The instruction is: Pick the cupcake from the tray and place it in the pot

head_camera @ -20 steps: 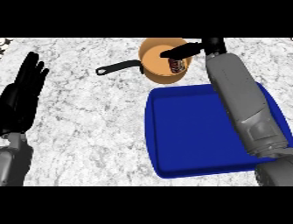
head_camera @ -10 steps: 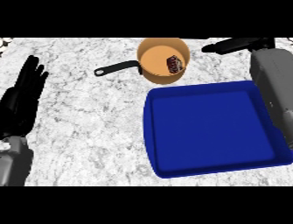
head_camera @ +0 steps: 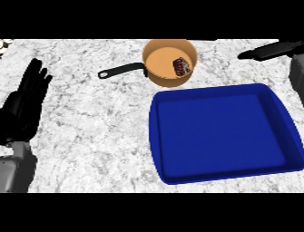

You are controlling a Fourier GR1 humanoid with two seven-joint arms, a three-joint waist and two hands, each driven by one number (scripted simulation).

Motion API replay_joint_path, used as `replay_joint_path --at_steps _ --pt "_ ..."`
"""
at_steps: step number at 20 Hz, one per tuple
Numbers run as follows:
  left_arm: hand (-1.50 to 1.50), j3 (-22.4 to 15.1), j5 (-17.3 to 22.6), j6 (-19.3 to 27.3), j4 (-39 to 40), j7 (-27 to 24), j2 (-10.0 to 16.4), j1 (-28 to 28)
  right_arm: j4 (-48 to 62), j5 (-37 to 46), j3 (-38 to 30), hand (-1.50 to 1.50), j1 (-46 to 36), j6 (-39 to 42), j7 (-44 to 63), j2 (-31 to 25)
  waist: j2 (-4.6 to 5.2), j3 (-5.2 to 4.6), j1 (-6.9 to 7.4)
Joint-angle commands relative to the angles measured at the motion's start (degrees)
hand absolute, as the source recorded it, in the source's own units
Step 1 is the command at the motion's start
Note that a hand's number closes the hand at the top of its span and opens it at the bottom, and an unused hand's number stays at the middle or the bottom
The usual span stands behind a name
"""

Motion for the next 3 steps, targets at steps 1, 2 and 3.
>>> replay_joint_path --at_steps 1,2,3 --pt "0.00 -1.9 -1.8 1.3 0.1 2.3 -1.0 -3.0 2.5 0.1 -0.4 -1.50 -0.9 0.6 -1.2 -2.2 0.37 0.06 0.67" --pt "0.00 1.9 2.2 -2.3 0.7 2.0 1.7 -1.6 0.8 -0.2 0.2 -1.50 0.9 1.5 -0.8 -1.5 -0.17 0.00 -0.30" --pt "0.00 2.3 1.9 -2.0 0.4 0.8 1.6 -1.0 0.5 -0.5 0.1 -1.50 2.7 3.6 -3.0 -2.5 -0.19 0.00 -0.39"
